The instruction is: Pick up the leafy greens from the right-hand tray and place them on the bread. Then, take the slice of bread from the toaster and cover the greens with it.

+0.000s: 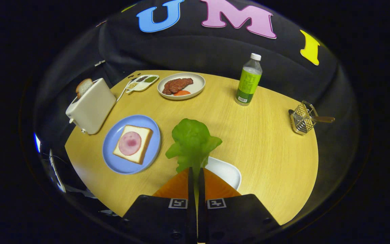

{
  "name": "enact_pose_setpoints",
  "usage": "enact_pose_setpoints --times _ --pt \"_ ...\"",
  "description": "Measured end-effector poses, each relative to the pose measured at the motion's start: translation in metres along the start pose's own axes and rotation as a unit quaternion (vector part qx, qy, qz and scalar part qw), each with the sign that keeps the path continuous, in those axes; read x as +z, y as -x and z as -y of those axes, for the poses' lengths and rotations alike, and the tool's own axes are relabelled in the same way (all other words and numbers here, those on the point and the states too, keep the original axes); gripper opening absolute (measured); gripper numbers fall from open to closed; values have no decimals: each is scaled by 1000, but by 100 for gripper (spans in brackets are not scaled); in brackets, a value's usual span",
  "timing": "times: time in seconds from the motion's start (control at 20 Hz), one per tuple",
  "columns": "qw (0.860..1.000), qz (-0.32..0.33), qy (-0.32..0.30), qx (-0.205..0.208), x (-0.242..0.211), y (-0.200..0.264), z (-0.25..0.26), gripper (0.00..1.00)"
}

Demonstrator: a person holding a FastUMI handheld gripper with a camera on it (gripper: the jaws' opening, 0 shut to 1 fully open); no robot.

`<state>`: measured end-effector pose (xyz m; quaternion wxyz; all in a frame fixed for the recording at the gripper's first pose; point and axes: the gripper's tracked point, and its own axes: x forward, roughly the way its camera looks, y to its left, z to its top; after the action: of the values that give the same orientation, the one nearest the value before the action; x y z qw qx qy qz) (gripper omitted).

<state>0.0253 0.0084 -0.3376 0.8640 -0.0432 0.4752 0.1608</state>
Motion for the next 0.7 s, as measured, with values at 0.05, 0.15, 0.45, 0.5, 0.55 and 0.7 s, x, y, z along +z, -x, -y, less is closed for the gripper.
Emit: enact_pose_setpoints --times 0.05,0.15,0.45,0.5,0.55,0.7 --pt "1000 3 -5 7 7 0 -12 6" --pt "1000 3 -12 17 19 -5 -34 6" --pt "999 -3 -2 44 33 -33 -102 6" --pt "999 -8 6 46 32 -38 -111 6" --pt "999 -13 14 49 31 -44 -119 6" --pt "998 -30 26 54 26 -62 -140 7"
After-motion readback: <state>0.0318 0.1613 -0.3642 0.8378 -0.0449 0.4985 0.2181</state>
